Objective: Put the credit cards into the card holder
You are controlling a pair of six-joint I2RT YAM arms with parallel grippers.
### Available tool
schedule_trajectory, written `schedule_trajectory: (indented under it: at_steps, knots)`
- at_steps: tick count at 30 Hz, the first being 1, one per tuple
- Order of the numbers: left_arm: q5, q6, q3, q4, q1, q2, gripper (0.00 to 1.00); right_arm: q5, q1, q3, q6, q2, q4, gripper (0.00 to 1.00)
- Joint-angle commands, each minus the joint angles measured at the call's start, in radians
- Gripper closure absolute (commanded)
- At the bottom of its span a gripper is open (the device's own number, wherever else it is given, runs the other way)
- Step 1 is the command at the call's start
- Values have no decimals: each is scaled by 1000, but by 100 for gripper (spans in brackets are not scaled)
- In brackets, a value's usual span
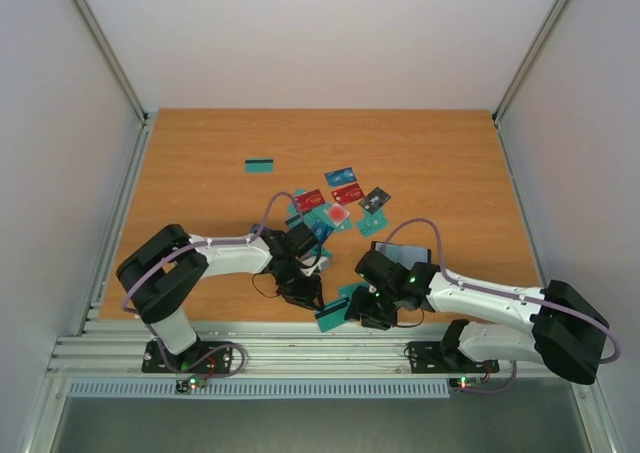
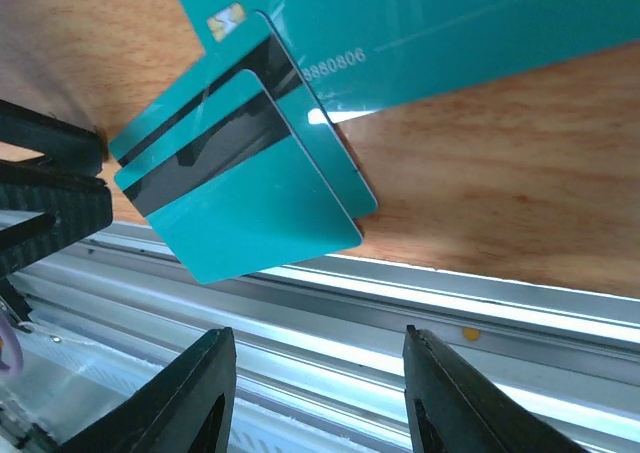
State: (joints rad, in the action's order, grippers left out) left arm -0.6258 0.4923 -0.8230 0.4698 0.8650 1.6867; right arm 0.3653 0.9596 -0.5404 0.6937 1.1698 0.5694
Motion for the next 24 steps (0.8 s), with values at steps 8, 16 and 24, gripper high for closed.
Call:
schedule_trajectory:
  at_steps: [8,16,24]
  knots:
    - [-54,6,5,-50,31,33,73,-42,99,137,261,53,-398,50]
    - [-110,49,7,-97,54,59,73,-71,139,192,323,104,-559,49]
    - [-172,88,25,-170,55,83,73,-106,139,268,377,71,-644,51]
